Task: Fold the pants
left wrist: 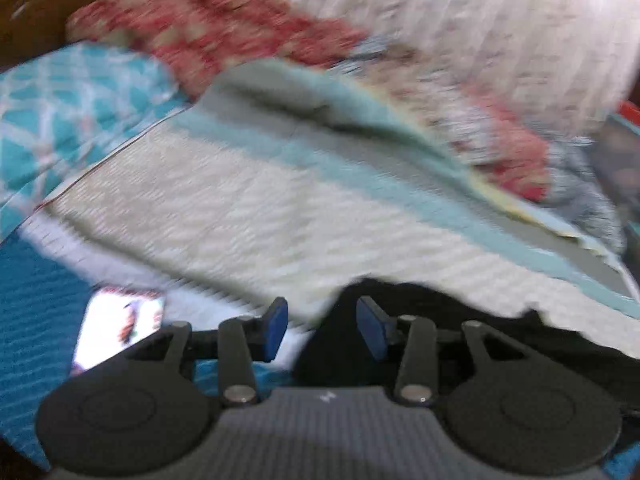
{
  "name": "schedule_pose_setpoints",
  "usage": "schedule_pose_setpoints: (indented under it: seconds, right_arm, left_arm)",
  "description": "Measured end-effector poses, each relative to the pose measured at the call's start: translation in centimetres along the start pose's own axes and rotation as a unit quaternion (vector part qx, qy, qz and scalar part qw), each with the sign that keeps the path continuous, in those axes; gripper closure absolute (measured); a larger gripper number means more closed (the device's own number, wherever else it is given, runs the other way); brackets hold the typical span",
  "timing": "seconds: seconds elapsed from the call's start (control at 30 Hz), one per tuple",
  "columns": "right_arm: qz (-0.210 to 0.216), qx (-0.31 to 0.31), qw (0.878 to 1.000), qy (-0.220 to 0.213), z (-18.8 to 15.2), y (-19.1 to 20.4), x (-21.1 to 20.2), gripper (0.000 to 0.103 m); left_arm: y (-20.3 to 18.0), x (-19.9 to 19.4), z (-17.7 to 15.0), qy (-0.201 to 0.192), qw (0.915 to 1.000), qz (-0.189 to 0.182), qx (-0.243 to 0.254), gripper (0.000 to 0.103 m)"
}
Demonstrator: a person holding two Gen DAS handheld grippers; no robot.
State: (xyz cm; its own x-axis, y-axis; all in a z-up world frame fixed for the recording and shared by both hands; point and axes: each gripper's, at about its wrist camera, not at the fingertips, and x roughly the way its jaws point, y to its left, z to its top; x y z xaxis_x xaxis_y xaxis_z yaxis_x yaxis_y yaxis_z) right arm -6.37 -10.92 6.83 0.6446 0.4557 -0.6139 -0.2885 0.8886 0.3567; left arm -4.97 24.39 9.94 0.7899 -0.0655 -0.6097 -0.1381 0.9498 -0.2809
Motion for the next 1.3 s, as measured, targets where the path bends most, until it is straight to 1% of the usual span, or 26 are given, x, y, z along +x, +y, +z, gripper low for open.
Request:
schedule_pose_setpoints:
  seconds: [0.07,0.13,0.2,0.23,0.27,0.3,0.33,0.4,0.47,0.53,0.6,0.67,0.77,0.83,0.87,0.93,0.97,1.0,1.03,1.07,1.1,1.13,1.17,1.2,1.27,1.3]
  right_arm:
    - [0.031,-0.014,0.999,0.014,-0.2,1.1,1.0,0.042]
    - [0.053,-0.017,0.998,0.040,-1.0,1.9,2.2,0.044]
    - [0.077,0.001,0.992,0.102,-2.1,1.8,5.0,0.044]
    - [0.071,0.016,0.988,0.134,-3.2,1.3,6.6,0.044]
    - [0.072,0.013,0.991,0.113,-3.7,1.3,6.3,0.045]
    - [0.077,0.006,0.991,0.108,-3.5,1.5,5.9,0.044]
    - [0.078,-0.002,0.991,0.110,-3.2,1.8,5.4,0.044]
    - [0.094,-0.004,0.991,0.098,-2.3,1.6,4.2,0.045]
    - [0.089,0.006,0.994,0.065,-2.3,0.4,1.8,0.045]
    - [0.071,0.016,0.997,0.032,-1.6,-1.5,0.3,0.045]
    - [0.046,0.036,0.998,0.011,-1.5,-3.2,-0.9,0.045]
    - [0.019,0.064,0.998,-0.013,-1.1,-5.5,-2.0,0.045]
    - [-0.021,0.115,0.991,-0.063,-1.9,-10.2,-5.7,0.045]
    - [-0.050,0.156,0.983,-0.087,-2.8,-13.1,-8.0,0.044]
    - [-0.064,0.178,0.977,-0.097,-3.4,-14.5,-9.0,0.044]
    - [-0.086,0.219,0.965,-0.115,-4.8,-16.8,-11.0,0.043]
    - [-0.094,0.236,0.960,-0.120,-5.3,-17.3,-11.4,0.043]
    - [-0.102,0.253,0.954,-0.124,-5.9,-18.2,-12.0,0.043]
    - [-0.109,0.265,0.950,-0.127,-6.4,-18.7,-12.5,0.043]
    - [-0.116,0.276,0.945,-0.128,-6.7,-19.2,-12.8,0.043]
    - [-0.122,0.283,0.943,-0.129,-7.0,-19.8,-13.0,0.043]
    - [-0.128,0.288,0.940,-0.128,-7.3,-20.1,-13.0,0.043]
    - [-0.131,0.291,0.939,-0.127,-7.3,-20.1,-12.9,0.044]
    - [-0.133,0.293,0.938,-0.127,-7.3,-20.3,-12.6,0.044]
    - [-0.132,0.292,0.939,-0.128,-7.1,-21.0,-13.1,0.044]
    - [-0.133,0.289,0.940,-0.126,-7.0,-21.1,-12.9,0.044]
  left_arm:
    - [-2.6,0.3,-0.5,0.002,0.9989,-0.037,0.028,0.065]
    - [-5.3,1.7,-1.8,0.022,0.9960,-0.067,0.056,0.064]
    - [-7.3,3.5,-3.5,0.050,0.9930,-0.059,0.089,0.064]
    - [-8.0,4.7,-4.6,0.061,0.9908,-0.035,0.115,0.062]
    - [-8.4,6.0,-5.7,0.073,0.9876,0.007,0.139,0.064]
    - [-8.3,7.3,-6.7,0.093,0.9836,0.043,0.149,0.071]
    - [-7.8,7.7,-7.4,0.102,0.9832,0.048,0.144,0.071]
    - [-7.6,6.6,-7.3,0.094,0.9855,0.040,0.135,0.071]
    - [-7.9,5.5,-6.6,0.095,0.9856,0.039,0.135,0.071]
    - [-8.7,4.5,-5.4,0.084,0.9864,0.036,0.136,0.067]
    - [-10.5,3.6,-4.1,0.054,0.9859,0.024,0.157,0.061]
    - [-12.8,3.9,-2.9,0.033,0.9804,0.007,0.194,0.061]
    - [-18.2,5.3,-2.3,0.015,0.9602,-0.028,0.277,0.052]
    - [-22.2,7.5,-2.8,0.014,0.9370,-0.062,0.343,0.038]
    - [-23.7,8.9,-3.3,0.021,0.9258,-0.073,0.370,0.035]
    - [-26.3,12.1,-4.4,0.039,0.9039,-0.082,0.418,0.022]
    - [-27.3,13.8,-4.9,0.048,0.8961,-0.083,0.433,0.018]
    - [-28.1,15.6,-5.3,0.063,0.8903,-0.085,0.443,0.011]
    - [-28.6,17.1,-5.6,0.083,0.8871,-0.091,0.445,0.007]
    - [-29.1,18.6,-5.8,0.108,0.8851,-0.101,0.442,0.009]
    - [-29.4,19.9,-6.0,0.133,0.8849,-0.112,0.432,0.026]
    - [-29.5,20.7,-6.1,0.156,0.8864,-0.130,0.416,0.060]
    - [-29.5,20.8,-5.6,0.177,0.8909,-0.154,0.389,0.067]
    - [-29.6,20.0,-5.0,0.185,0.8893,-0.190,0.373,0.088]
    - [-29.1,17.4,-4.3,0.201,0.8536,-0.300,0.375,0.089]
    - [-28.7,16.1,-4.3,0.195,0.8388,-0.326,0.390,0.089]
